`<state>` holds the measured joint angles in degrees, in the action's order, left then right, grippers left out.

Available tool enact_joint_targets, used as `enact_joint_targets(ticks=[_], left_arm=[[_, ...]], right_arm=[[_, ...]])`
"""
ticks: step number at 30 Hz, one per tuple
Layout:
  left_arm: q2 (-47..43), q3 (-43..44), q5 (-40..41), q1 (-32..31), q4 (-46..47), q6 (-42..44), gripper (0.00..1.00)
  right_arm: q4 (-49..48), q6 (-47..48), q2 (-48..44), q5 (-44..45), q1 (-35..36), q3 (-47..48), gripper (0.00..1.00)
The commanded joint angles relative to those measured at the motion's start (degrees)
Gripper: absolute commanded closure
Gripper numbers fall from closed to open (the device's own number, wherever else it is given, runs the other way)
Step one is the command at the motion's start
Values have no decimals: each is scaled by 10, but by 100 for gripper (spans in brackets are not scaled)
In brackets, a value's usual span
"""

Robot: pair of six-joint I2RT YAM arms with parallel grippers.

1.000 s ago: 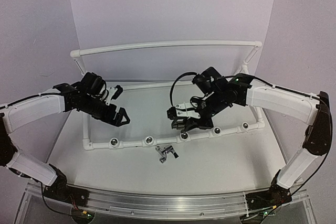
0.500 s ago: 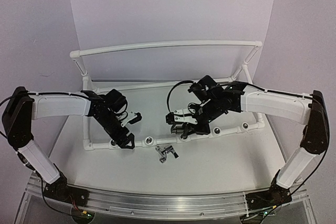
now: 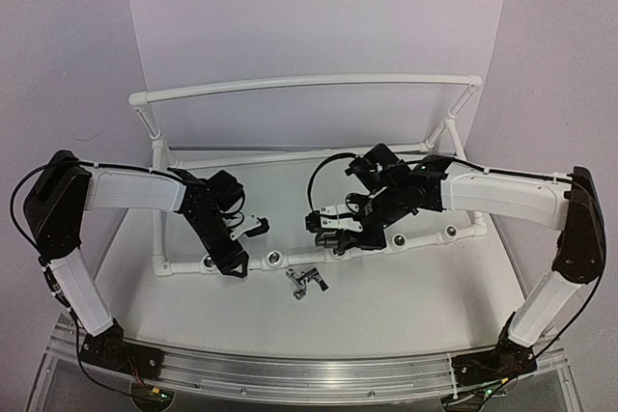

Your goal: Install the water faucets

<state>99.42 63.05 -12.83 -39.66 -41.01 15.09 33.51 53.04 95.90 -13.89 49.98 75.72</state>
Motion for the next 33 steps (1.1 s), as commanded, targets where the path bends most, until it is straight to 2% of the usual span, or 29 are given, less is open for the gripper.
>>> enact_joint_targets(ticks=[1,7,15,33], left_arm=[[16,30,-8,-3,-11,12,36],[43,44,-7,-4,-19,10,44],[63,61,-16,-4,-26,6,60],[84,73,-14,-5,-34,0,88]], right_arm=[[-36,47,0,49,14,1,100],[-67,73,-11,89,17,-27,100],[-84,78,-24,91,21,-62,100],[-111,73,-20,103,22,-73,100]])
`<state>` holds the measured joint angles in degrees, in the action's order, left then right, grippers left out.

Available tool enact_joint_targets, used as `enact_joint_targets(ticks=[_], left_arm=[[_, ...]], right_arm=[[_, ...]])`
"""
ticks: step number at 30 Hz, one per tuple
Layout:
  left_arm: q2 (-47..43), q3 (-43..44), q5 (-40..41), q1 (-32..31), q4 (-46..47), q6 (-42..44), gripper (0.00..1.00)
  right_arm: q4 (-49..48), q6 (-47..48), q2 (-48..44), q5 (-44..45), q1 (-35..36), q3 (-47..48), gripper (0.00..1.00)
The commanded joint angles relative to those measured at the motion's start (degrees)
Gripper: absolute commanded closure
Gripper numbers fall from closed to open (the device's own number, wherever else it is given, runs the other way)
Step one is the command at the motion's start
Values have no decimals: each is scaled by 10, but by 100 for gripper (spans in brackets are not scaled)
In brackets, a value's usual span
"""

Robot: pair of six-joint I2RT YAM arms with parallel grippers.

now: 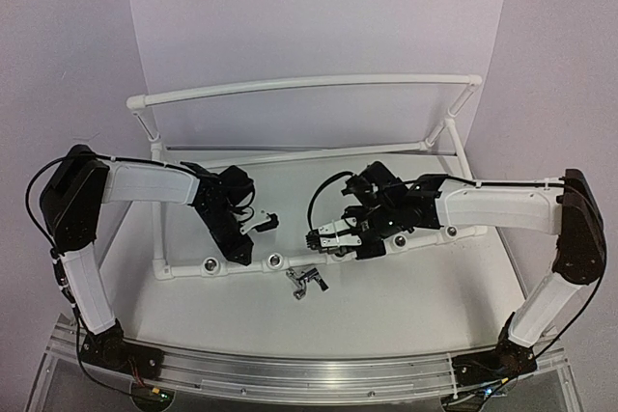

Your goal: Install the water faucets

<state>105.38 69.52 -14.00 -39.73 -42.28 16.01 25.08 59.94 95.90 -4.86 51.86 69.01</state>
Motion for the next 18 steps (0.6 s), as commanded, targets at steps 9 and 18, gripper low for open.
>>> enact_joint_targets(ticks=[9,18], left_arm=[[44,19,1,-5,-26,-21,81],[18,-1,-7,-20,-7,-4,52]], right_arm=[[-34,3,-12,13,3,-17,100],[-31,-6,-11,13,4,-22,100]])
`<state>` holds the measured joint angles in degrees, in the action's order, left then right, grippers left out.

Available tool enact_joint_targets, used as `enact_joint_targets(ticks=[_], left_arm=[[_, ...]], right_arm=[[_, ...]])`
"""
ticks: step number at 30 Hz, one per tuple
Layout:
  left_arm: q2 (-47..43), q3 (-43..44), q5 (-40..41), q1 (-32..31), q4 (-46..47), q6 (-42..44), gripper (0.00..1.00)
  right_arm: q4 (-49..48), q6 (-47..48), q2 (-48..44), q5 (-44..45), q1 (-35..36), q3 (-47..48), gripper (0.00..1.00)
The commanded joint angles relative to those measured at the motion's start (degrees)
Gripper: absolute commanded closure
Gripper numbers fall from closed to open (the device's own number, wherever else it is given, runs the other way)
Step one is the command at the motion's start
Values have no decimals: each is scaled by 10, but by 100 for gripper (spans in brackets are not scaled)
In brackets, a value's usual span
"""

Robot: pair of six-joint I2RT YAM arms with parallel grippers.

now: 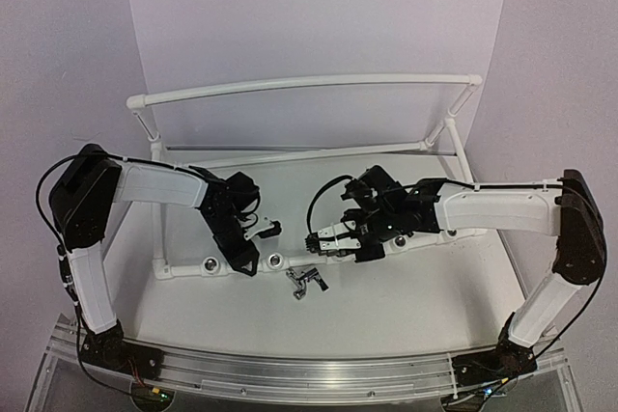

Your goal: Install the water faucets

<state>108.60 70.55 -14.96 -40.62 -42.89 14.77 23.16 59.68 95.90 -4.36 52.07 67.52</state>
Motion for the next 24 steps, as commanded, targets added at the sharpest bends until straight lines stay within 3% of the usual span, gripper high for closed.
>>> enact_joint_targets(ticks=[1,13,24], left_arm=[[-11,-11,10,-13,3,9,53],[83,44,76,-41,-11,-61,81],[97,75,29,-41,28,-128,96]], right_arm=[[-12,-4,-6,14,2,-9,100],[-11,-36,-22,31,2,-10,100],[-32,-60,-39,61,-22,-22,100]])
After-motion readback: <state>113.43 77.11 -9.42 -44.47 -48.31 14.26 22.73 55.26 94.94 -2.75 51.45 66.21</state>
